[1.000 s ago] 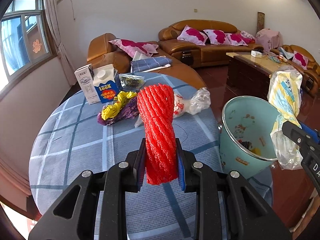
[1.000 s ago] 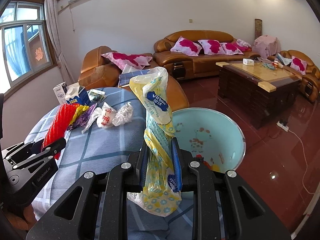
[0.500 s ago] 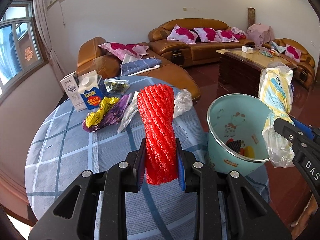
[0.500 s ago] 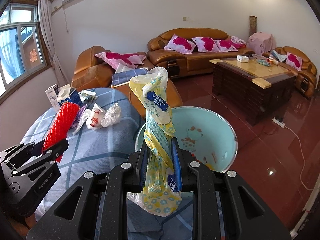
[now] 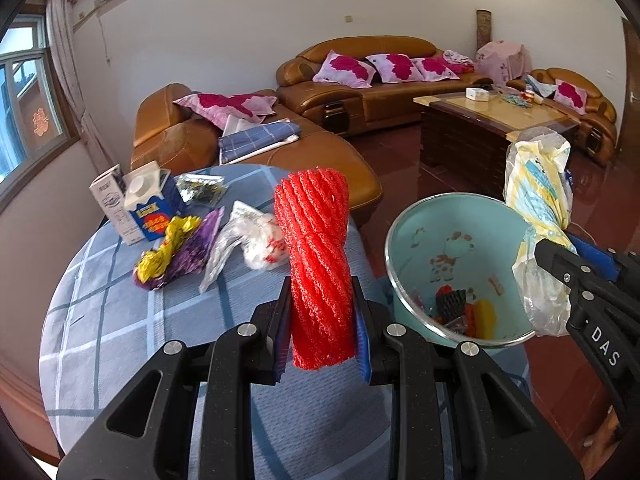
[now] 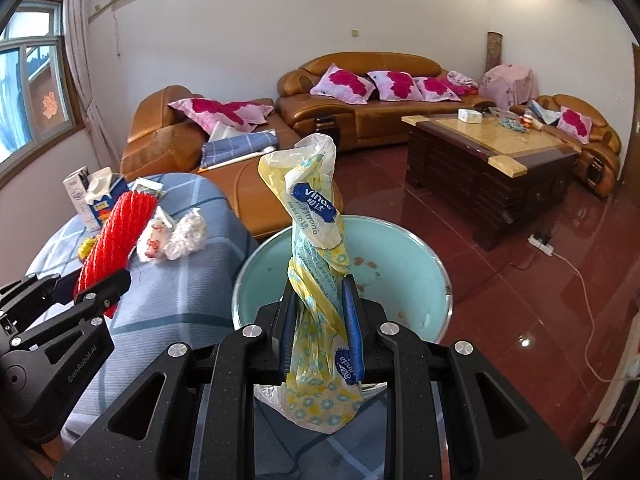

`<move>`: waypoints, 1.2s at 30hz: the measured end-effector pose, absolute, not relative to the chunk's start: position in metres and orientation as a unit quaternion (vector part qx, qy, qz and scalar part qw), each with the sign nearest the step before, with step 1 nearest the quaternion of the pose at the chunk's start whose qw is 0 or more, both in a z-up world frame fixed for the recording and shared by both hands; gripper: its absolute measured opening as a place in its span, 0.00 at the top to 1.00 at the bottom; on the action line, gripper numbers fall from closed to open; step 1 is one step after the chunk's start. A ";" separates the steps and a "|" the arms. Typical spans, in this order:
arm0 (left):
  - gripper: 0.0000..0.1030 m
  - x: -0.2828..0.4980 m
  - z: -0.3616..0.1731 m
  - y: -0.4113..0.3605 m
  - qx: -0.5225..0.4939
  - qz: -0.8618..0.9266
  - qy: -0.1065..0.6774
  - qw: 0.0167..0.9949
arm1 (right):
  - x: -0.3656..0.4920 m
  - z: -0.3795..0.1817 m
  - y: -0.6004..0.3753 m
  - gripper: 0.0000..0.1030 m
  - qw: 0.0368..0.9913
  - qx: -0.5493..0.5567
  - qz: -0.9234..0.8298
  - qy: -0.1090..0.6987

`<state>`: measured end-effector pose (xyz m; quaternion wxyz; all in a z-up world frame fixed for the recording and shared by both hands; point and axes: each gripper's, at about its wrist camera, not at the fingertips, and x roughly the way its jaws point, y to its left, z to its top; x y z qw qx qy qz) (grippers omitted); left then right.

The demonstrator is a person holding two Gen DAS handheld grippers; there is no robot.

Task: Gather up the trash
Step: 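Lift and carry the red net and yellow printed bag over the bucket with both tools, then open both tools over the bucket to drop the net and bag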

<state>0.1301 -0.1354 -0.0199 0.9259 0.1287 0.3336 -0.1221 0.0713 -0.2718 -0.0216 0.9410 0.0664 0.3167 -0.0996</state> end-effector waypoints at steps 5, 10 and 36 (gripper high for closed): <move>0.74 0.141 -0.028 -0.153 0.134 -0.136 0.341 0.920 | 0.076 -0.024 -0.292 0.77 0.936 0.076 -0.120 0.320; 0.75 0.153 -0.040 -0.168 0.137 -0.146 0.357 0.913 | 0.086 -0.034 -0.306 0.77 0.929 0.081 -0.137 0.333; 0.74 0.200 -0.085 -0.226 0.149 -0.194 0.403 0.882 | 0.123 -0.081 -0.344 0.69 0.902 0.085 -0.160 0.391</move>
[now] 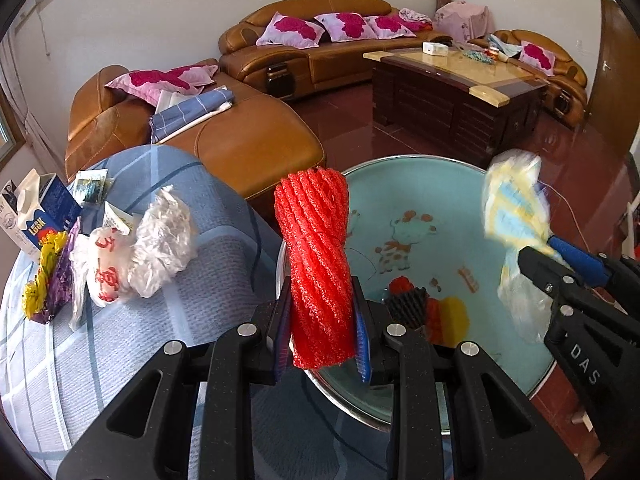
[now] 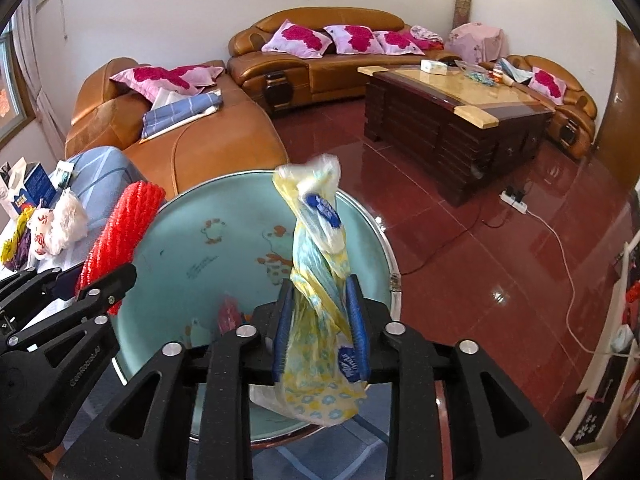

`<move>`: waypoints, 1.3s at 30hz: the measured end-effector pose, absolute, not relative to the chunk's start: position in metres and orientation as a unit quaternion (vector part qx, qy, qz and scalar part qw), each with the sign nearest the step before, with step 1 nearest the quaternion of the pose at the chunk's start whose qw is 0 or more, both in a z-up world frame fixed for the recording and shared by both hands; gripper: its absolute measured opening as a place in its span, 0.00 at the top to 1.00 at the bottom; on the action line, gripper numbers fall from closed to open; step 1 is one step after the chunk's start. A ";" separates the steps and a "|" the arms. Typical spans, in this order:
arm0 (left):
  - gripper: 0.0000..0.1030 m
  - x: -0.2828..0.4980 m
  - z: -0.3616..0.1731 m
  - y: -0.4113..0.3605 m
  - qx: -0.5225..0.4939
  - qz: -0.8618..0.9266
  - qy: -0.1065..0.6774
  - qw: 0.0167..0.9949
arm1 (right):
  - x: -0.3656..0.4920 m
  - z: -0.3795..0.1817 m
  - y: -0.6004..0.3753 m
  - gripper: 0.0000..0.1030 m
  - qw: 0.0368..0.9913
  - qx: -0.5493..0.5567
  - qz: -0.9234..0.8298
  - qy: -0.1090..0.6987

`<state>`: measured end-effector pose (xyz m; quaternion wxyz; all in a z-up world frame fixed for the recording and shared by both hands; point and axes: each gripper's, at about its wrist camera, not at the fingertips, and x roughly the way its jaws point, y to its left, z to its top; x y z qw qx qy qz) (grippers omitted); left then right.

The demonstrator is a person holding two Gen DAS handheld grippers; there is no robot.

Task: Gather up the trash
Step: 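Open both tools over the bucket to drop the net and bag, then move both open tools back toward the remaining trash on the table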

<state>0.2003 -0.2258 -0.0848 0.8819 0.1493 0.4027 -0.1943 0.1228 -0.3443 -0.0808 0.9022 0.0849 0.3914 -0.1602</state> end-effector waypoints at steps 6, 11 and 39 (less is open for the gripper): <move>0.73 0.201 -0.086 -0.226 0.149 -0.195 0.403 0.882 | 0.116 -0.072 -0.348 0.56 0.909 0.101 -0.161 0.371; 0.71 0.200 -0.085 -0.228 0.150 -0.195 0.402 0.882 | 0.104 -0.060 -0.359 0.56 0.909 0.117 -0.200 0.345; 0.10 0.168 -0.040 -0.170 0.114 -0.160 0.352 0.915 | 0.076 -0.039 -0.337 0.39 0.915 0.122 -0.222 0.314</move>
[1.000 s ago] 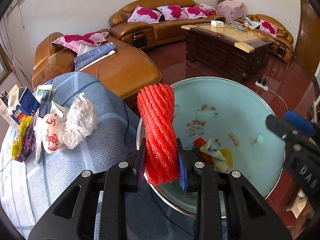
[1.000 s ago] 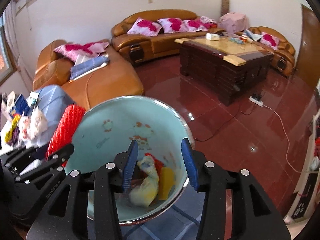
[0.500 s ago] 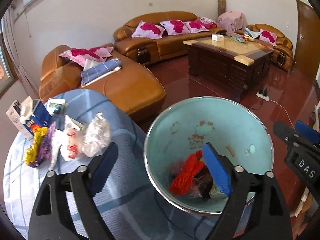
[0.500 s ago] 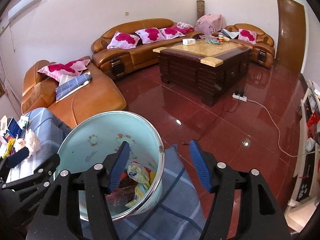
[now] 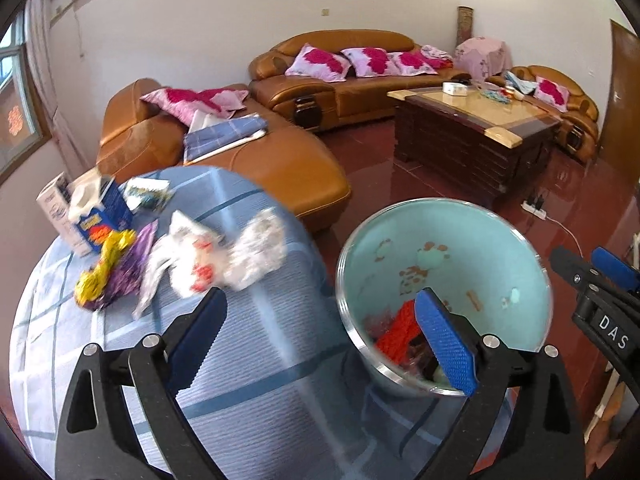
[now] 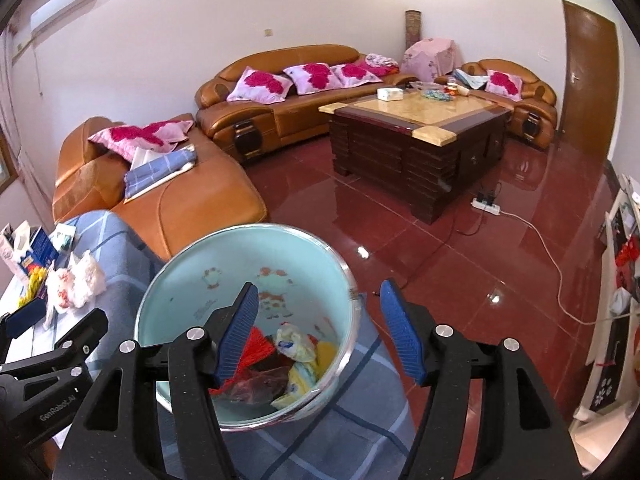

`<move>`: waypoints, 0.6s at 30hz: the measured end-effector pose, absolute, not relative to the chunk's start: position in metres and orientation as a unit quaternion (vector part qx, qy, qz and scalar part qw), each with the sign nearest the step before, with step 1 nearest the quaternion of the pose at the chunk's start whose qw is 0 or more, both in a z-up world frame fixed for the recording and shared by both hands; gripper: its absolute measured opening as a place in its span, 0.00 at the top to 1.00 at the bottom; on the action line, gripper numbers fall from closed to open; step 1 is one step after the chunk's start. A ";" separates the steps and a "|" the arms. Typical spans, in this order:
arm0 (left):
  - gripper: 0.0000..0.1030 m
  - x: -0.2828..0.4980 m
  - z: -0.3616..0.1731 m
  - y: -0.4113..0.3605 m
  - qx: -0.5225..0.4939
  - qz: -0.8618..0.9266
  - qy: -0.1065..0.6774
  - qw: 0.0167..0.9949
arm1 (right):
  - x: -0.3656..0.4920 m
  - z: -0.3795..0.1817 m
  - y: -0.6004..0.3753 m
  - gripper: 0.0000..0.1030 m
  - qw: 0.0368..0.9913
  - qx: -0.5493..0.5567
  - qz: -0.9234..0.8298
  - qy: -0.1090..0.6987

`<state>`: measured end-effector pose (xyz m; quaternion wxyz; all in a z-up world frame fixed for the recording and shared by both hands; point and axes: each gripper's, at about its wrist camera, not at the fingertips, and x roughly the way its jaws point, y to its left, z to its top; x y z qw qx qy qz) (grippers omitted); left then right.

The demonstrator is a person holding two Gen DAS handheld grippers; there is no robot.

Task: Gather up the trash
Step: 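Move both open tools back toward the remaining trash on the table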

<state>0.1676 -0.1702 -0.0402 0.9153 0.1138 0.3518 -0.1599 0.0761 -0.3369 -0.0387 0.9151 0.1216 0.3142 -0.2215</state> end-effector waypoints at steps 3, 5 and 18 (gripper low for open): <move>0.10 0.170 -0.044 -0.148 0.110 -0.144 0.362 0.914 | 0.085 -0.039 -0.319 0.39 0.918 0.114 -0.206 0.318; 0.10 0.171 -0.048 -0.130 0.109 -0.136 0.367 0.914 | 0.089 -0.038 -0.306 0.39 0.921 0.107 -0.196 0.318; 0.12 0.176 -0.067 -0.005 0.073 -0.050 0.396 0.914 | 0.130 -0.040 -0.212 0.39 0.931 0.051 -0.116 0.343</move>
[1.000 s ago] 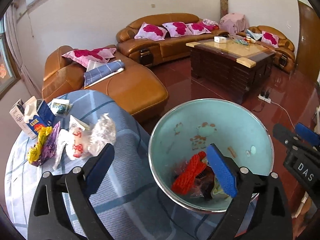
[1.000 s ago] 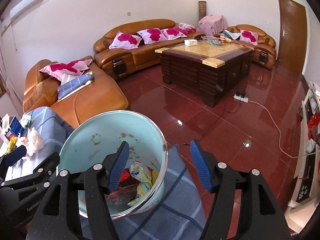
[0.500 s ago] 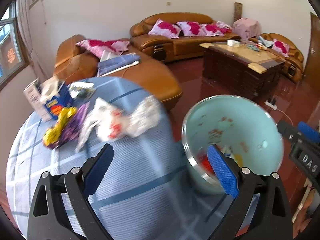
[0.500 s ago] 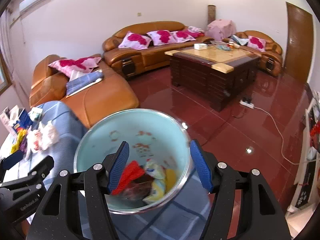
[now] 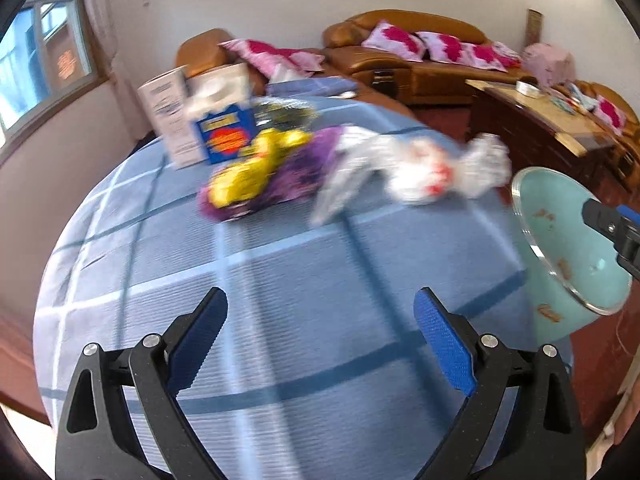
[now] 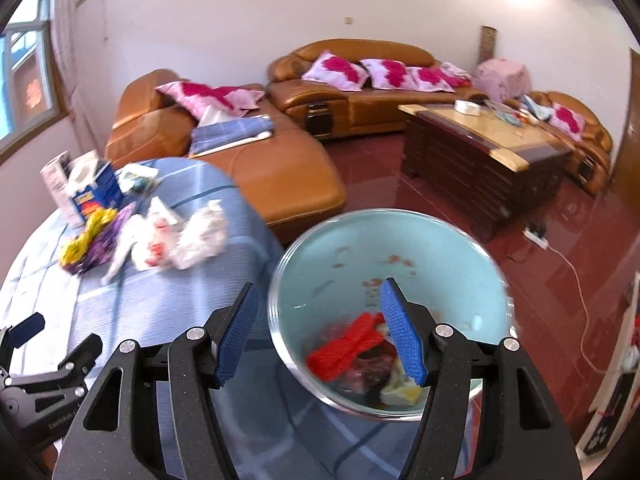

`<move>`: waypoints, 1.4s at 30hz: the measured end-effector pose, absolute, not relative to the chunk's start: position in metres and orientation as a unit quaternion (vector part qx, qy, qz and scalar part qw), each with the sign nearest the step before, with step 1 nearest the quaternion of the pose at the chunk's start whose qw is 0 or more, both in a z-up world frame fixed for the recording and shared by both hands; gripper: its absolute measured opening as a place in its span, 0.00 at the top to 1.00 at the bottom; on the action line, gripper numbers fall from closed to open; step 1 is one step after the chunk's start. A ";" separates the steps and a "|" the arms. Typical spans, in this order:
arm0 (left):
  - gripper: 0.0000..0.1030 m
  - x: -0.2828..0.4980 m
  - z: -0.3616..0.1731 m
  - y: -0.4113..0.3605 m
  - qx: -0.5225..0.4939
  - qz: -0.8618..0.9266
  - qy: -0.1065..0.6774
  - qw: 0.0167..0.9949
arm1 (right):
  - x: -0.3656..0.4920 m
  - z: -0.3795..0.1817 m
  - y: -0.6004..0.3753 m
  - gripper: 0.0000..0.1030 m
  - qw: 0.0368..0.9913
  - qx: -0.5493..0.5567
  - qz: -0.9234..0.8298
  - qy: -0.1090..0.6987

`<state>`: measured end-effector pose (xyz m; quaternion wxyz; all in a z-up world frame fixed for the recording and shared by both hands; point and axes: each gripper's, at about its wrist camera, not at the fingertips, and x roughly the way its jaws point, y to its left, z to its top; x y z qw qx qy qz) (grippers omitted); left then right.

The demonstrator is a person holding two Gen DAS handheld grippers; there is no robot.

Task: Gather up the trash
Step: 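Move both open tools back toward the remaining trash on the table, then grasp the yellow wrapper with the left tool while the right tool grasps the white red-printed plastic bag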

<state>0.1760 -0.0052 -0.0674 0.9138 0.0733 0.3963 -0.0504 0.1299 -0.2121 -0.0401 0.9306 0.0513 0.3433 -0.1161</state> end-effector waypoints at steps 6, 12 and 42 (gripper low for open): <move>0.13 0.182 -0.068 0.038 0.053 -0.015 0.395 0.917 | 0.145 -0.044 -0.183 0.39 0.930 0.037 -0.085 0.357; 0.19 0.194 -0.068 0.073 0.034 0.007 0.398 0.917 | 0.169 -0.043 -0.151 0.39 0.932 0.007 -0.042 0.361; 0.42 0.280 -0.050 0.041 0.039 -0.079 0.390 0.917 | 0.227 -0.041 -0.123 0.73 0.917 -0.046 0.074 0.390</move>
